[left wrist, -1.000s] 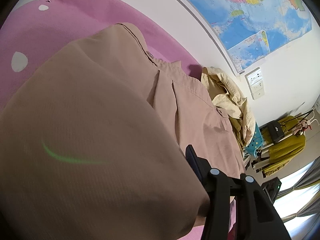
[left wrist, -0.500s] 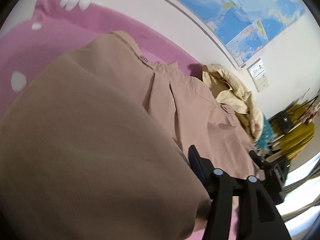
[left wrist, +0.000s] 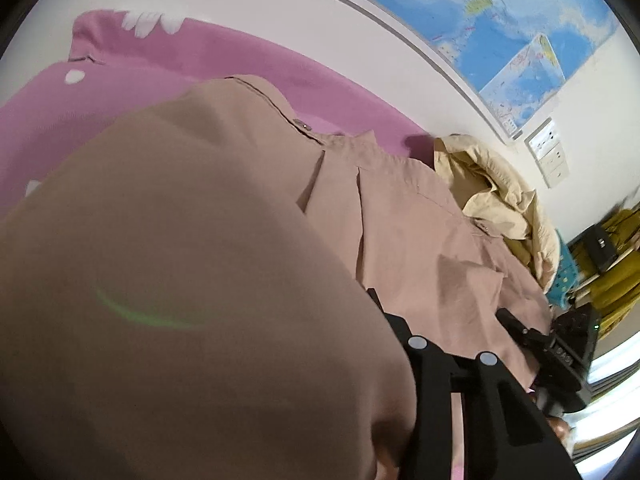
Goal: Fold large clothes
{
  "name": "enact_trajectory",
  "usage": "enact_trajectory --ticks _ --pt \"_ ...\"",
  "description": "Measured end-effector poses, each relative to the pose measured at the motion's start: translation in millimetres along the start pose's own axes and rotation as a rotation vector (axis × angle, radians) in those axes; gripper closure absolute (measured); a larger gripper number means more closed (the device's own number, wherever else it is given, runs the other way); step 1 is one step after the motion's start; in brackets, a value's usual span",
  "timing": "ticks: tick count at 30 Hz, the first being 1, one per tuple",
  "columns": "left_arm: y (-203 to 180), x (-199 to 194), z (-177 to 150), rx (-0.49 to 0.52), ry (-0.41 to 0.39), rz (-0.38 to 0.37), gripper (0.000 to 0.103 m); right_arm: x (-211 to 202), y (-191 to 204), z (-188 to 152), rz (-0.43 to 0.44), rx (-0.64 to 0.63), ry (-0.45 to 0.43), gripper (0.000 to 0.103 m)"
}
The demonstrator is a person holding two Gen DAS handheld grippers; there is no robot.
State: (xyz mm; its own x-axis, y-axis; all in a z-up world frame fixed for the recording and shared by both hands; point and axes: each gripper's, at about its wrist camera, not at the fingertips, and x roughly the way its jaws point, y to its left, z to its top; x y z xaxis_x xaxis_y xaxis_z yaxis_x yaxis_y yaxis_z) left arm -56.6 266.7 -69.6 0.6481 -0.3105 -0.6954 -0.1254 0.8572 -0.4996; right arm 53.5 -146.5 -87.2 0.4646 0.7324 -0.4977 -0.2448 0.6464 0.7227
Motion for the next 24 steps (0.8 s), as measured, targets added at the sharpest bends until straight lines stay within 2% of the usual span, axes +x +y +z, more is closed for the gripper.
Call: enact_trajectory --ticks 3,5,6,9,12,15,17,21,24 --pt "0 1 2 0.000 0.002 -0.032 0.050 5 1 5 0.025 0.000 0.004 0.059" --pt "-4 3 5 -0.005 0.003 -0.019 0.050 10 3 8 0.020 -0.014 0.004 0.059" --pt "-7 6 7 0.010 0.002 0.000 0.055 13 4 9 0.022 -0.021 0.007 0.061" --pt "-5 7 10 -0.007 0.002 0.012 0.075 19 -1 14 0.048 0.005 0.024 0.084" --pt "-4 -3 14 -0.013 -0.009 -0.008 0.085 14 8 18 0.058 -0.027 0.022 0.088" --pt "-7 -20 23 0.013 -0.043 -0.009 0.086 4 33 24 0.088 -0.091 0.000 0.090" --pt "-8 -33 35 0.028 -0.069 -0.011 0.086 0 53 32 0.124 -0.129 -0.003 0.090" --pt "-3 -58 67 0.051 -0.102 -0.005 0.087 3 94 51 0.144 -0.214 -0.014 0.090" --pt "5 -86 101 0.073 -0.175 0.059 0.088 18 132 69 0.182 -0.264 -0.014 0.090"
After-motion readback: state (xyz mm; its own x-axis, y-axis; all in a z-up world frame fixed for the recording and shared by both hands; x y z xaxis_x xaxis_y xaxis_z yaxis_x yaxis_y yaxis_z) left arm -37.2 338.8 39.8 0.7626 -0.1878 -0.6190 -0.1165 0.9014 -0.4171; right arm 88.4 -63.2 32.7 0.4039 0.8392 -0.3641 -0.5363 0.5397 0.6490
